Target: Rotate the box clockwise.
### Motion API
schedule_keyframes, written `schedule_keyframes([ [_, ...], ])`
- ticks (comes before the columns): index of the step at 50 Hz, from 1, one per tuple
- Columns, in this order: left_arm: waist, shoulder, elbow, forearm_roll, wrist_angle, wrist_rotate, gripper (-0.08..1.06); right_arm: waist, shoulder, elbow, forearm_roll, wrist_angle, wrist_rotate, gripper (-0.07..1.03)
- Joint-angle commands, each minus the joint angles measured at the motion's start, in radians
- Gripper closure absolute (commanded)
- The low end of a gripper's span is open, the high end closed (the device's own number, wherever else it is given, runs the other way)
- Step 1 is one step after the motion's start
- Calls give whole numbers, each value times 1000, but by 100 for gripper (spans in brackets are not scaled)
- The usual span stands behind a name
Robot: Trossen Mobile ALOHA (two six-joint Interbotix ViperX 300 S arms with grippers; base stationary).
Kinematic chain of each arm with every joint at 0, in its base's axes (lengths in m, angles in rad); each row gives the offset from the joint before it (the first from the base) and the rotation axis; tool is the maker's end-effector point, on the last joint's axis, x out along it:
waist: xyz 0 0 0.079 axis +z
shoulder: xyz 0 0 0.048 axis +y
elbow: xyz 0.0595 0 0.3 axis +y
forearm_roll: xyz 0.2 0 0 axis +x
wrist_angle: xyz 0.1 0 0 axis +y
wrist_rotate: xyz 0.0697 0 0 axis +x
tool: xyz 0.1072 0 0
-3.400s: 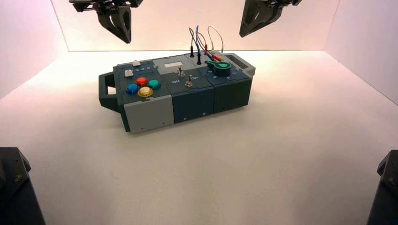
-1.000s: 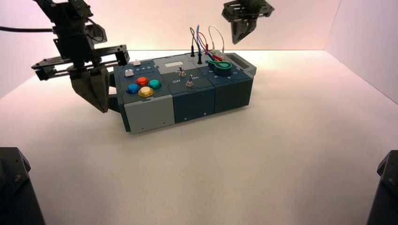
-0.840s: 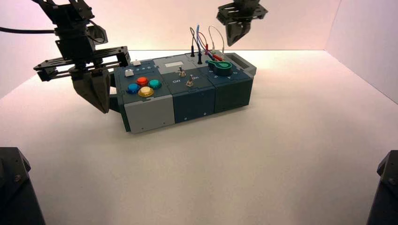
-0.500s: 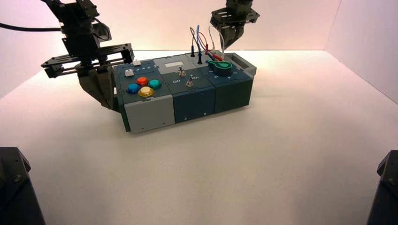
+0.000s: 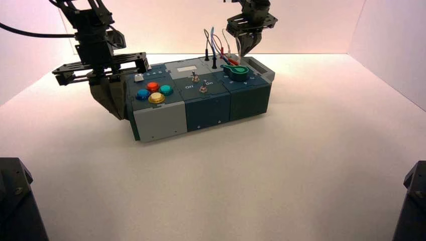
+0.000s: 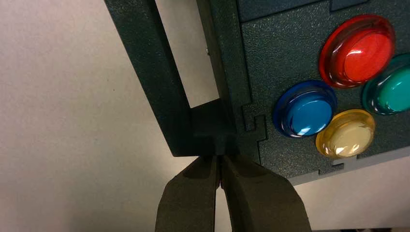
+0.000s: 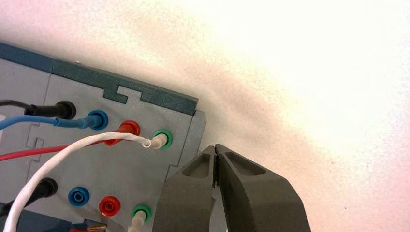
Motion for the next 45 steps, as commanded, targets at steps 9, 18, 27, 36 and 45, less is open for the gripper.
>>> schedule_keyframes([
  [9,3,48,-78,14,-15,18,101,2,-21,3,-12,25,-8,98],
  [18,5,84,-107,21,-15,29,101,0,-37,38,-20,28,-8,98],
  [27,6,104,-143,26,-15,52,101,-9,-52,77,-31,28,-6,98],
  [36,8,106,-169,26,-15,69,101,-14,-71,114,-38,26,-5,98],
  [45,9,109,-190,28,-15,81,101,-17,-92,155,-43,17,2,98],
])
